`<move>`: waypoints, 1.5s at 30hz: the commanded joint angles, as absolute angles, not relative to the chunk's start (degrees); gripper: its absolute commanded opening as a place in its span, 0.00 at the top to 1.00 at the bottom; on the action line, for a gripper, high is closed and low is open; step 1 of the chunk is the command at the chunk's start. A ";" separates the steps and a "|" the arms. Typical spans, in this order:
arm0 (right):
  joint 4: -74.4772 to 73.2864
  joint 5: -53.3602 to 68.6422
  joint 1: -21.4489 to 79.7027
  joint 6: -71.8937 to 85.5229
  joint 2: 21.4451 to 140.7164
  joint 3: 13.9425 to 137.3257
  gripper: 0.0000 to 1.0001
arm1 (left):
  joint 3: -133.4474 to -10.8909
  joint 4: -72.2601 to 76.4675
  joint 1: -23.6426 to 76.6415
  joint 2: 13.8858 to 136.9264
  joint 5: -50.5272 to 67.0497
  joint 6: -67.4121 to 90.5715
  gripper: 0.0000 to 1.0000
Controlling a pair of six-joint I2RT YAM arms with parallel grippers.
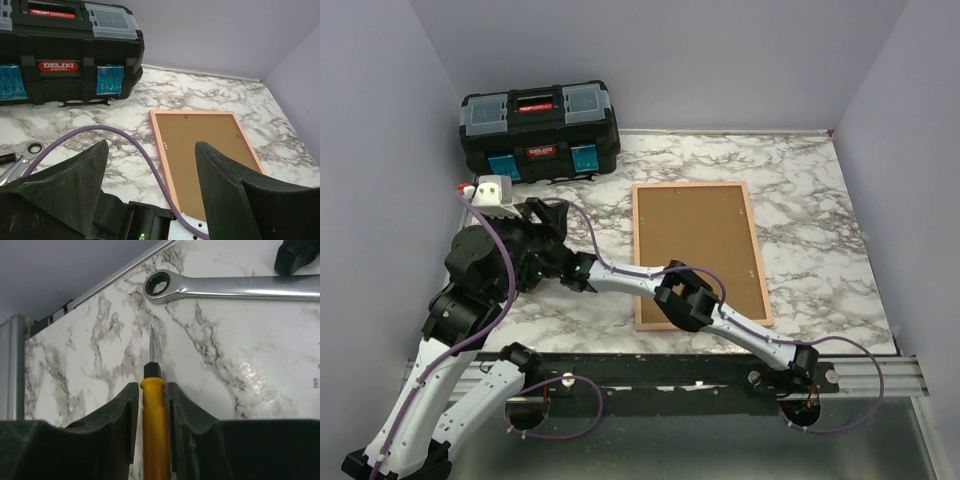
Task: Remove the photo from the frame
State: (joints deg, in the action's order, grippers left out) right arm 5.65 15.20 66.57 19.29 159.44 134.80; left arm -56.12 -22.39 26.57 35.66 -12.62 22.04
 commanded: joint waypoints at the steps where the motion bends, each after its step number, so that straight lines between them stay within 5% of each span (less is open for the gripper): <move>1: 2.22 10.45 66.70 16.40 164.46 140.26 0.61 | -57.04 -22.43 26.89 35.23 -14.49 21.60 0.29; 5: 1.05 9.54 67.32 14.61 167.20 144.89 0.38 | -57.29 -22.90 26.89 35.14 -14.97 21.70 0.29; 19: -3.14 -1.42 66.54 16.53 146.96 128.01 0.00 | -58.27 -24.57 27.57 33.92 -18.62 20.10 0.29; 26: -1.61 -2.29 66.17 16.94 132.20 111.46 0.00 | -57.13 -23.47 26.16 32.76 -22.76 19.16 0.26; 35: 3.81 -4.64 66.02 28.46 105.11 69.30 0.00 | -56.36 -22.62 25.31 35.68 -19.36 20.28 0.25; 45: -16.28 -18.22 66.17 42.61 76.53 50.41 0.00 | -56.46 -21.86 24.91 47.19 -6.63 23.28 0.25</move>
